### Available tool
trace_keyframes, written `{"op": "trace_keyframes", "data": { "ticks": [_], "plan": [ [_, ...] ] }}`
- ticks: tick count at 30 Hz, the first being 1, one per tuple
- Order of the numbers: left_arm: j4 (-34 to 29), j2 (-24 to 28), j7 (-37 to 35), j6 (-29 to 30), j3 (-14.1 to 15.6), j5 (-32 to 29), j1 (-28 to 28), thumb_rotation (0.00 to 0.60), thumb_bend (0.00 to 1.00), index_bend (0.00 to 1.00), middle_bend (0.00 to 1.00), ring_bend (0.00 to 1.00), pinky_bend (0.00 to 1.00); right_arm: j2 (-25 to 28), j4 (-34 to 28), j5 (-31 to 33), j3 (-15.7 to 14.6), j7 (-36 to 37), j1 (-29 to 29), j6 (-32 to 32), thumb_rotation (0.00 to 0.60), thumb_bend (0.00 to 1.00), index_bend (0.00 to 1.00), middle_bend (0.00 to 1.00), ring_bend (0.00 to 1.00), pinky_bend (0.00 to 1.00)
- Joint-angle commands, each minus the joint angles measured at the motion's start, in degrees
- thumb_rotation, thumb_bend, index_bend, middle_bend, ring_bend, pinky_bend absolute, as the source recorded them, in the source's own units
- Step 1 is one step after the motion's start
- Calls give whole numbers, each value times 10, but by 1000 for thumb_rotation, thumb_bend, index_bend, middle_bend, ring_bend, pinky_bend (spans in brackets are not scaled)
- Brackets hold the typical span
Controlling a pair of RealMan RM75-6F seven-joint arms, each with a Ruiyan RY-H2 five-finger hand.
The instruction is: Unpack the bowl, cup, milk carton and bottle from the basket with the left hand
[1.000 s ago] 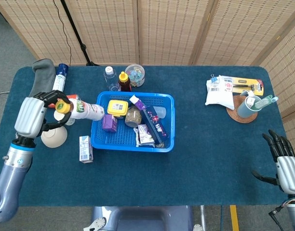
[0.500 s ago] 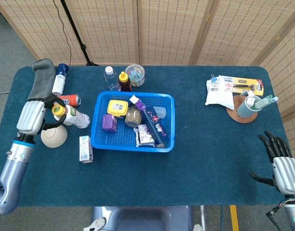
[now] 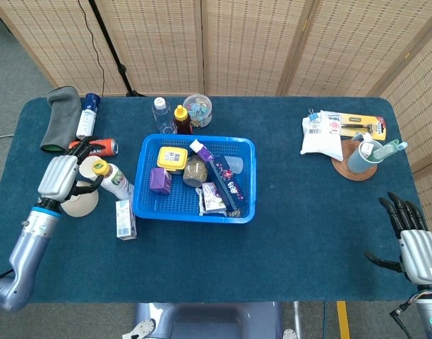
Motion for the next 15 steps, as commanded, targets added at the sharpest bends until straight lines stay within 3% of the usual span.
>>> {"op": "trace_keyframes", "data": {
  "ticks": [1, 6, 15],
  "plan": [
    [-14, 15, -15, 12, 2, 16, 8, 600, 265, 0, 0, 0, 44, 0, 0, 0, 0, 1, 0, 0, 600, 0, 0, 0, 0, 0],
    [-51, 60, -2, 57, 10, 41, 39, 600, 190, 0, 0, 0, 0, 1, 1, -4, -1, 1, -1, 3, 600, 0, 0, 0, 0, 0],
    [-82, 122, 32, 140, 53, 69, 121, 600, 184, 0, 0, 0, 0, -10, 26, -21, 6, -31, -4, 34, 600, 0, 0, 0, 0, 0]
  ]
}}
